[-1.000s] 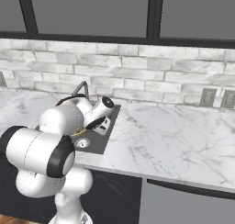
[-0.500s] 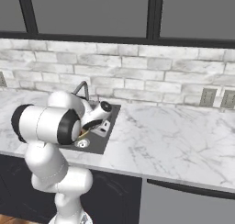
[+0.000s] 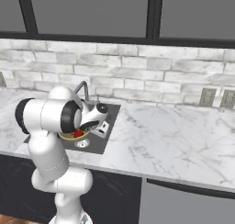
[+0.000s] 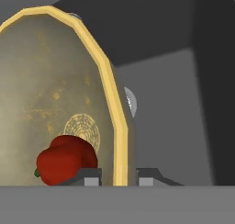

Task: Pick the bell pepper from the cabinet and place it in the bowl. Then pick the bowl and place it in the sink. Then turn on the sink facuet.

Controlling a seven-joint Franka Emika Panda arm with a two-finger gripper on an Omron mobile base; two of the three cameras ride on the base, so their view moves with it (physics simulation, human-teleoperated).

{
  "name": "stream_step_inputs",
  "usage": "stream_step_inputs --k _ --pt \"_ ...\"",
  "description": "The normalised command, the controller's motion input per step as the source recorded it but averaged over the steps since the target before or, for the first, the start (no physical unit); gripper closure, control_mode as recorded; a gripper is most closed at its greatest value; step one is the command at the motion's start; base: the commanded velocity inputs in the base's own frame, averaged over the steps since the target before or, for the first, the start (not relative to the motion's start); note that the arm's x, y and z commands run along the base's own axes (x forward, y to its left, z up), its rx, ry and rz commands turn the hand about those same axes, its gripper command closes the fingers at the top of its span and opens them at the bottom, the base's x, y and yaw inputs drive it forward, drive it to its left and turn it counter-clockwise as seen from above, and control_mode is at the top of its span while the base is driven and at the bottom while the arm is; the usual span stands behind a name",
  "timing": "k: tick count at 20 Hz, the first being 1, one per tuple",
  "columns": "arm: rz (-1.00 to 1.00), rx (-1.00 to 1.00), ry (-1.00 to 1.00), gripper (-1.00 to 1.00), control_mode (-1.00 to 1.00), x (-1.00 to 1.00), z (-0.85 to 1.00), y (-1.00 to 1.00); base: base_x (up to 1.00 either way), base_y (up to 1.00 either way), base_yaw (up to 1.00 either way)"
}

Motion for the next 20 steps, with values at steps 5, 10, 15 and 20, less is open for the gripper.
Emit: stream_step_inputs --k 5,10,15,20 --pt "0.00 -0.02 0.00 1.00 -1.00 0.23 -0.40 0.06 0.00 0.00 0.00" --pt "0.00 -0.04 0.00 1.00 -1.00 0.01 -0.51 0.15 0.00 0.00 0.00" --pt "0.00 -0.01 0.00 1.00 -1.00 0.00 -0.41 0.29 0.00 0.00 0.00" --pt "0.00 0.00 0.00 1.00 -1.00 0.00 -0.10 0.41 0.00 0.00 0.00"
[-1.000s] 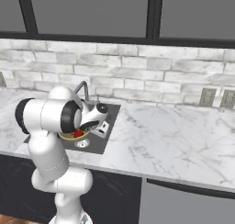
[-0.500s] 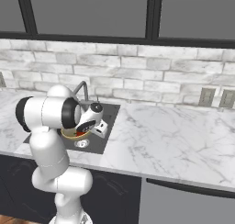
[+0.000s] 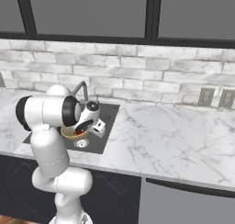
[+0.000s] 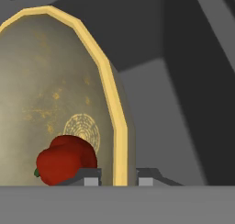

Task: Pick the bell pepper from the cabinet and place it in the bowl. Then pick the bowl and place it in the sink. Then turn on the sink facuet.

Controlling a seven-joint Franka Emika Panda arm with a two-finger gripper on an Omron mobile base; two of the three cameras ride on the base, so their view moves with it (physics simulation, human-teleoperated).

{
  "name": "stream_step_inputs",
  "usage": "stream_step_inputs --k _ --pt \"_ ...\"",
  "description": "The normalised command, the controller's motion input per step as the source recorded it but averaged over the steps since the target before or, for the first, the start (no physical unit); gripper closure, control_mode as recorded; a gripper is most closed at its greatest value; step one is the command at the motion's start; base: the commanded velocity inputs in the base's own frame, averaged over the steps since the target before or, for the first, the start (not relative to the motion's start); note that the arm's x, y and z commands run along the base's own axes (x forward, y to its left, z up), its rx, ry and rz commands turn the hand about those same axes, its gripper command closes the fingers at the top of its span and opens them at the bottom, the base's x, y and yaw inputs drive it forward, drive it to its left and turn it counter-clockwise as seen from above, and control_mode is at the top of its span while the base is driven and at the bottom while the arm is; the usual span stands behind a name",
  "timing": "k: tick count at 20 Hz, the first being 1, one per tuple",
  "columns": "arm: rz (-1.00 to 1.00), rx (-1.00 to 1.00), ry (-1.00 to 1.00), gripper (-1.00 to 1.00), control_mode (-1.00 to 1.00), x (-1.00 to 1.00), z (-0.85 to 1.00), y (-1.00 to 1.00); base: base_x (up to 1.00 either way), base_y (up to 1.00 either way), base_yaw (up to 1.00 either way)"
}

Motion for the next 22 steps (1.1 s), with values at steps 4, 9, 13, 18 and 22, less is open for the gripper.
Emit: stream_step_inputs --k 4,9,13,18,22 --pt "0.01 0.00 0.05 1.00 -1.00 -0.10 0.00 0.50 0.00 0.00 0.00" --pt "0.00 0.00 0.12 1.00 -1.00 0.00 -0.13 0.22 0.00 0.00 0.00" --pt "0.00 0.00 0.06 1.00 -1.00 0.16 -0.47 0.00 0.00 0.00 0.00" --pt "0.00 0.00 0.01 1.00 -1.00 0.24 -0.45 0.00 0.00 0.00 0.00" --pt "0.00 0.00 0.00 1.00 -1.00 0.17 -0.43 0.00 0.00 0.00 0.00"
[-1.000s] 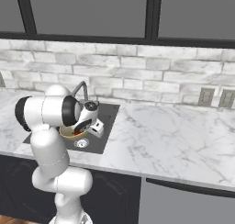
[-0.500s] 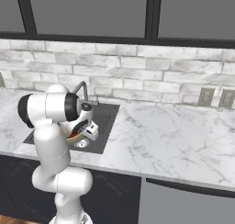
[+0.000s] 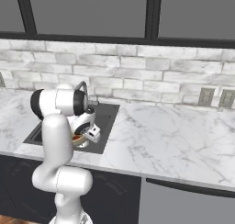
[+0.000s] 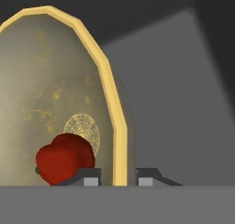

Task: Pick the bell pepper from the cabinet and place it in the bowl. Then pick the bowl and place it in the sink. Then turn on the sink facuet.

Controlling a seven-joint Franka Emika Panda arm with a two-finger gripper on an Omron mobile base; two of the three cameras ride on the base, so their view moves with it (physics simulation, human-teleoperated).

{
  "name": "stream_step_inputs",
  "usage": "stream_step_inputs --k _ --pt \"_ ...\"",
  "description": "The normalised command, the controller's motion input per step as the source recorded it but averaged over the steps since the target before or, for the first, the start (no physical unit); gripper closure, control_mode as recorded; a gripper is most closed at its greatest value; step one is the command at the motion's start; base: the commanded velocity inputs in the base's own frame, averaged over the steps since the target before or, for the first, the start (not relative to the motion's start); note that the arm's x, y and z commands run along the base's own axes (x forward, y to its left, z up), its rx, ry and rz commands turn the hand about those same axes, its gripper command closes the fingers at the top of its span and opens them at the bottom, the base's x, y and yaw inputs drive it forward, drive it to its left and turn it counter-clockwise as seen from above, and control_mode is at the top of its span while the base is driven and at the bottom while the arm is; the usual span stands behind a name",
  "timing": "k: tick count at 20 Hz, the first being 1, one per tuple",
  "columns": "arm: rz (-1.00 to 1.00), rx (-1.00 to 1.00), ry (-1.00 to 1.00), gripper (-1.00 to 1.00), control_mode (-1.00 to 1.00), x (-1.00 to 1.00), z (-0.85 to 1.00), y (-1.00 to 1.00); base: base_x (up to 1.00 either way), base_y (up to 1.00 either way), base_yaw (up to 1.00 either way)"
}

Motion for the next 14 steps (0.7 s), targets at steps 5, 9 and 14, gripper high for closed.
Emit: stream_step_inputs --k 5,9,14 --pt "0.00 0.00 0.00 1.00 -1.00 0.16 -0.44 0.00 0.00 0.00 0.00" --pt "0.00 0.00 0.00 1.00 -1.00 0.20 -0.30 0.00 0.00 0.00 0.00" --pt "0.00 0.00 0.00 -1.00 -1.00 0.13 -0.16 0.00 0.00 0.00 0.00"
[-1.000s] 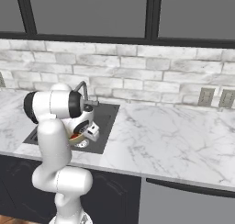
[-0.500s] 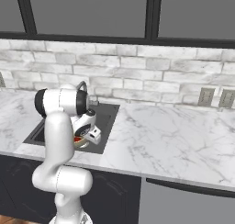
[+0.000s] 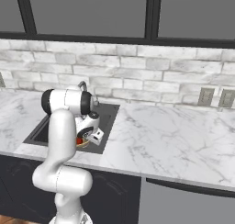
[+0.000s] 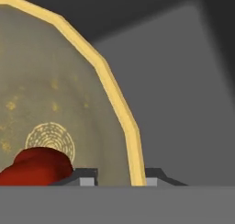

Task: Pick the bell pepper from the cabinet and place it in the bowl. Then pick the bowl and place it in the sink. Then turn on the sink facuet.

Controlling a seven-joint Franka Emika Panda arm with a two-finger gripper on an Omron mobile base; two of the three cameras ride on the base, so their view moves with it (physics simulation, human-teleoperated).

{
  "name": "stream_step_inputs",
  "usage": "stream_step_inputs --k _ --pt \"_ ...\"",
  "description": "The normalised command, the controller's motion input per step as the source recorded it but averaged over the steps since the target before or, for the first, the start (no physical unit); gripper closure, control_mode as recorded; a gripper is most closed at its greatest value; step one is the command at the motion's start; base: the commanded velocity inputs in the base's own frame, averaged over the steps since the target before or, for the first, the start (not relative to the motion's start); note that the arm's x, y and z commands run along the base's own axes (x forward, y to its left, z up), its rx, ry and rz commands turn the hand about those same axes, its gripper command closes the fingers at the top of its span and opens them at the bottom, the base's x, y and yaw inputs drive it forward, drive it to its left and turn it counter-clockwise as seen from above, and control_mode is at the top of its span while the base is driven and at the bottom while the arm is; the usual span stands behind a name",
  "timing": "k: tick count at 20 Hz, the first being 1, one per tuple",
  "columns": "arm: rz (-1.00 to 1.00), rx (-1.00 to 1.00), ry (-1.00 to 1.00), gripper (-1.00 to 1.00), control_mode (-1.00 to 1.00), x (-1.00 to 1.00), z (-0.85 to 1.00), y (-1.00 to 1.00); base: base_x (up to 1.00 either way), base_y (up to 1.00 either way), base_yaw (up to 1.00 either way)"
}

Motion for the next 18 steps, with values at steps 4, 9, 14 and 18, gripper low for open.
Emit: stream_step_inputs --k 4,9,14,18 --pt "0.00 0.00 0.00 -1.00 -1.00 0.00 0.10 0.00 0.00 0.00 0.00" --pt "0.00 0.02 0.00 -1.00 -1.00 -0.03 0.67 0.00 0.00 0.00 0.00" --pt "0.00 0.01 -0.01 -1.00 -1.00 -0.03 1.00 -0.01 0.00 0.00 0.00" --pt "0.00 0.04 0.00 -1.00 -1.00 -0.09 1.00 0.00 0.00 0.00 0.00"
